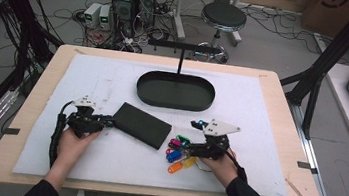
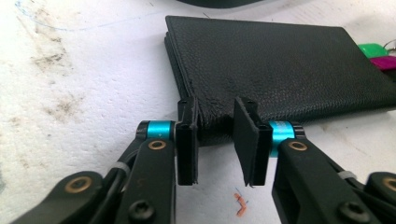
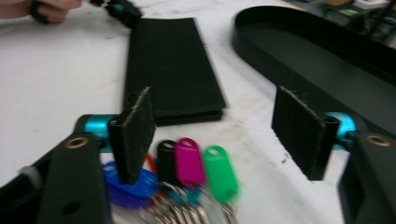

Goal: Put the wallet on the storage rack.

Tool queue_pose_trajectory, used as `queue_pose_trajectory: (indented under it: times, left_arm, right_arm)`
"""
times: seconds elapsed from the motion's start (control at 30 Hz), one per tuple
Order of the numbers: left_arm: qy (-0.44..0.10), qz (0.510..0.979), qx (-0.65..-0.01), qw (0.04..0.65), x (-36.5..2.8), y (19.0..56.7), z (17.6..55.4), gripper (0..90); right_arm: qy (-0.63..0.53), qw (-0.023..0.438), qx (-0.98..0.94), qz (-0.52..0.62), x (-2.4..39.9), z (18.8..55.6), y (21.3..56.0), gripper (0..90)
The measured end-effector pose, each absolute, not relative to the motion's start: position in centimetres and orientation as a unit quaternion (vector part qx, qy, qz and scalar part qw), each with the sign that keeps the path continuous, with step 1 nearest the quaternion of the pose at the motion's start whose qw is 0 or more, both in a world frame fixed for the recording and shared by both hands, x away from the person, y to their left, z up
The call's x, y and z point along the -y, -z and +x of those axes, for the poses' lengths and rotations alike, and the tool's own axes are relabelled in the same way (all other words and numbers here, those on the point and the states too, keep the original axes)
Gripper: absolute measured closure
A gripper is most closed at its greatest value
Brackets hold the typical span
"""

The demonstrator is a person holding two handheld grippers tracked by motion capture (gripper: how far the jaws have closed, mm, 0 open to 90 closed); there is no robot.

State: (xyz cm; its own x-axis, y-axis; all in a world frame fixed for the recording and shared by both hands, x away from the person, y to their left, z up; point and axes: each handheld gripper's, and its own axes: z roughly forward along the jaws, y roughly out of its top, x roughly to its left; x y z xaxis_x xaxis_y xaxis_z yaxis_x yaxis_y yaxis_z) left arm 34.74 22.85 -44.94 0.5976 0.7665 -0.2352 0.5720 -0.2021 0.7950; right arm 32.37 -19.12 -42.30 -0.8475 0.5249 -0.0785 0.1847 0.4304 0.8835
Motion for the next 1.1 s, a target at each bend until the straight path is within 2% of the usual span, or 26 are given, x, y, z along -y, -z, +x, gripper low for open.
queue_pose_trajectory:
  times: [0.33, 0.53, 0.73, 0.8, 0.87, 1.07, 1.1]
  left_arm:
    - [-0.098, 0.759, -0.445, 0.464, -23.0, 45.1, 34.7, 73.4]
    - [-0.095, 0.757, -0.449, 0.465, -23.1, 45.1, 34.7, 73.5]
    - [-0.092, 0.755, -0.452, 0.466, -23.1, 45.1, 34.7, 73.5]
    - [-0.091, 0.754, -0.453, 0.466, -23.1, 45.1, 34.7, 73.5]
    - [-0.090, 0.754, -0.454, 0.467, -23.1, 45.1, 34.7, 73.5]
    - [-0.089, 0.752, -0.454, 0.469, -23.1, 45.2, 34.7, 73.4]
    - [-0.088, 0.752, -0.454, 0.470, -23.1, 45.2, 34.7, 73.4]
  right_arm:
    - [-0.429, 0.167, -0.877, 0.135, 13.2, 31.7, 43.8, 40.1]
    - [-0.402, 0.170, -0.892, 0.121, 11.8, 31.6, 44.4, 44.7]
    - [-0.355, 0.193, -0.909, 0.104, 10.4, 31.3, 44.5, 47.7]
    - [-0.334, 0.216, -0.912, 0.098, 10.1, 31.2, 44.4, 54.8]
    - [-0.332, 0.215, -0.913, 0.098, 10.1, 31.2, 44.4, 55.3]
    - [-0.330, 0.225, -0.913, 0.083, 10.1, 30.6, 44.2, 73.8]
    - [-0.330, 0.225, -0.913, 0.083, 10.1, 30.6, 44.2, 73.8]
